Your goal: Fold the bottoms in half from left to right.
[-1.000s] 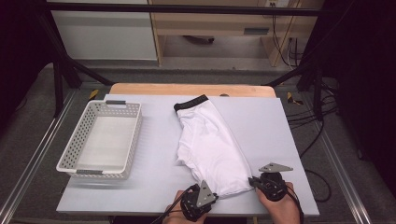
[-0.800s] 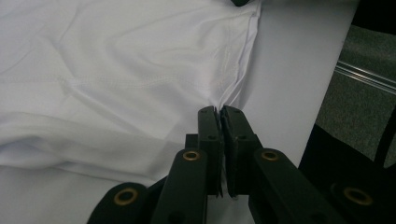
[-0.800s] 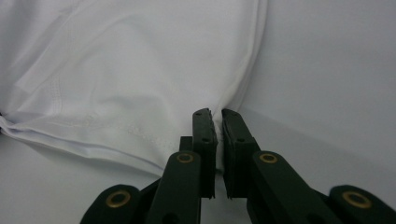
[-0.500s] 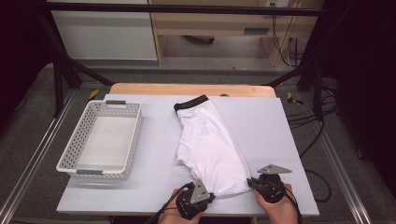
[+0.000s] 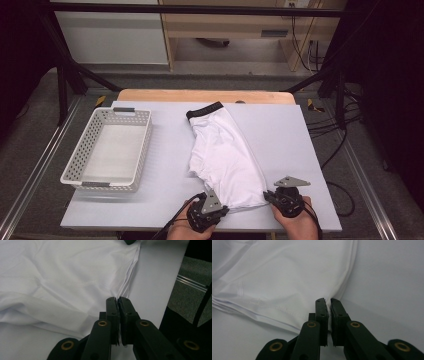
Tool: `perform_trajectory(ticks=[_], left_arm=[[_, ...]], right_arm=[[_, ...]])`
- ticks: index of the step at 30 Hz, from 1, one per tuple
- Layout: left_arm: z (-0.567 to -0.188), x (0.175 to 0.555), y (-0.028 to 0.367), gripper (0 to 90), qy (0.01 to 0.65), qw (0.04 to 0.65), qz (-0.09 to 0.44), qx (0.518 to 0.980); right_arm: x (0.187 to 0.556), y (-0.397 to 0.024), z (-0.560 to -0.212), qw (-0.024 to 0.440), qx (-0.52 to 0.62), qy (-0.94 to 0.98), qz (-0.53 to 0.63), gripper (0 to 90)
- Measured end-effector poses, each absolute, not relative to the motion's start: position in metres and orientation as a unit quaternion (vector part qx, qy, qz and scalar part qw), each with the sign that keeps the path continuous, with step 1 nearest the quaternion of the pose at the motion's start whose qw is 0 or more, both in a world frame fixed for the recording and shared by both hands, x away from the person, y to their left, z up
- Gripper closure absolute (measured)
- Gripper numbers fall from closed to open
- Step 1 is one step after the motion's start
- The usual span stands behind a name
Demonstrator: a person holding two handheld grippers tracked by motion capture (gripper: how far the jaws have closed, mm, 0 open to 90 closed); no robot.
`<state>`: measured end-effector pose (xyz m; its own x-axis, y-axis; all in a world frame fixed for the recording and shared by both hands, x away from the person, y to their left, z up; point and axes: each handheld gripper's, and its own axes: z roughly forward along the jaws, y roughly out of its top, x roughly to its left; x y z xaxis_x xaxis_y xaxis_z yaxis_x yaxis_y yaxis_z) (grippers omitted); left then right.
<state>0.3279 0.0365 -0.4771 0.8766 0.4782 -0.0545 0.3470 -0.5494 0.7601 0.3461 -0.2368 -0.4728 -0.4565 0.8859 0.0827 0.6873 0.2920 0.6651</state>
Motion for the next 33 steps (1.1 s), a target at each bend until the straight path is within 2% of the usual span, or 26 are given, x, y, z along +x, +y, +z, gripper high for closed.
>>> perform_trajectory(ticks=[12,22,33], left_arm=[[-0.467,0.332,0.064,86.8,0.208,0.397,0.088,0.89],[-0.469,0.331,0.1,86.8,0.225,0.411,0.106,0.877],[-0.463,0.337,0.122,86.8,0.235,0.406,0.124,0.874]], right_arm=[[0.338,-0.213,-0.472,0.143,0.498,0.791,0.326,86.2],[0.334,-0.18,-0.471,0.143,0.48,0.804,0.321,86.2],[0.337,-0.156,-0.471,0.133,0.457,0.817,0.326,86.2]])
